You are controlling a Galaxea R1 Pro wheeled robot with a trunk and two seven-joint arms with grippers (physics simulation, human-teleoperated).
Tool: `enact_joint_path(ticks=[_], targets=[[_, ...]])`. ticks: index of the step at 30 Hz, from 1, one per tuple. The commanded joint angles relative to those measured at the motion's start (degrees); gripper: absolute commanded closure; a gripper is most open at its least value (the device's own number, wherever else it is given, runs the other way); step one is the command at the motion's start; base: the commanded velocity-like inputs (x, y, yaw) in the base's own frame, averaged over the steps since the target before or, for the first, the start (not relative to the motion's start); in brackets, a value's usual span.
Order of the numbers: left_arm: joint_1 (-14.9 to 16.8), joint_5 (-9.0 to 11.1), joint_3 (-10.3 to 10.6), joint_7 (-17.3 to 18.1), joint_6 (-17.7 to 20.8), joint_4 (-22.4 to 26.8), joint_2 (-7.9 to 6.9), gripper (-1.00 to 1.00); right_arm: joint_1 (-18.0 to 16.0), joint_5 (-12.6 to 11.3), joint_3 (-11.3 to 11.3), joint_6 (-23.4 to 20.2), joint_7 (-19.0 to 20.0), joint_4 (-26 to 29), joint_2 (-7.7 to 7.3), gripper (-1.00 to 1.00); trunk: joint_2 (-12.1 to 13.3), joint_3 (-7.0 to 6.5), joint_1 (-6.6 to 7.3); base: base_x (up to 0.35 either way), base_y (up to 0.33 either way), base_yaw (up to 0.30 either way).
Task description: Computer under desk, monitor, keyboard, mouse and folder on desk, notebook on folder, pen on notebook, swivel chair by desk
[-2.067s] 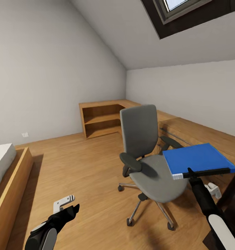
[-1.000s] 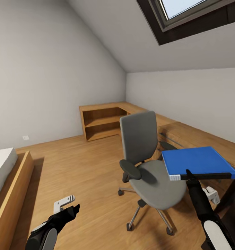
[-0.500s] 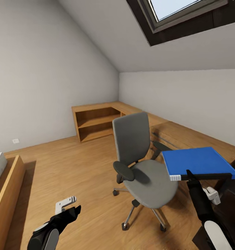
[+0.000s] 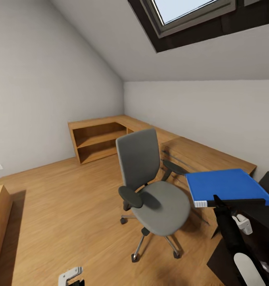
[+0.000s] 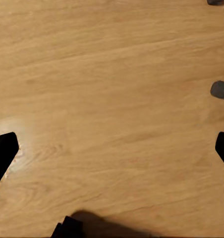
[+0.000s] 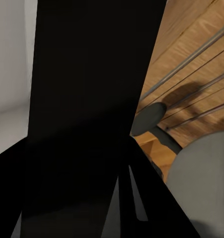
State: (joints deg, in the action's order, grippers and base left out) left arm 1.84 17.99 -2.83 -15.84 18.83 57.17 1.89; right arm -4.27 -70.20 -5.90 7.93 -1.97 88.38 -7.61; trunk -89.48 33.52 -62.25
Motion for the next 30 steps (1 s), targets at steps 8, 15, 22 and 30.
enact_joint_path(ticks=[8,15,22,30], targets=[[0.02,-6.27,2.27,-0.24,-22.03,-13.64,-0.14,-1.0,-0.03,-0.15,0.1,0.26,-0.06,-0.24,-0.03,1.0,3.19,-0.84,1.77,0.0,0.0,-0.205],[0.0,-7.13,2.5,-0.29,-23.44,-16.49,-0.07,-1.0,-0.03,-0.13,0.1,0.17,-0.11,-0.43,-0.11,1.0,6.0,-1.63,3.31,0.0,0.0,-0.205],[0.04,-6.96,2.48,-0.23,-23.41,-23.21,-0.4,-1.0,-0.03,-0.11,0.14,0.17,-0.21,-0.81,-0.12,1.0,8.8,-2.41,4.84,0.0,0.0,-0.205],[6.61,-6.92,2.48,2.35,-23.3,-36.85,-0.81,-1.0,-0.03,-0.11,0.11,0.16,-0.22,-0.8,-0.14,1.0,12.01,-3.3,6.6,0.0,0.0,-0.205]])
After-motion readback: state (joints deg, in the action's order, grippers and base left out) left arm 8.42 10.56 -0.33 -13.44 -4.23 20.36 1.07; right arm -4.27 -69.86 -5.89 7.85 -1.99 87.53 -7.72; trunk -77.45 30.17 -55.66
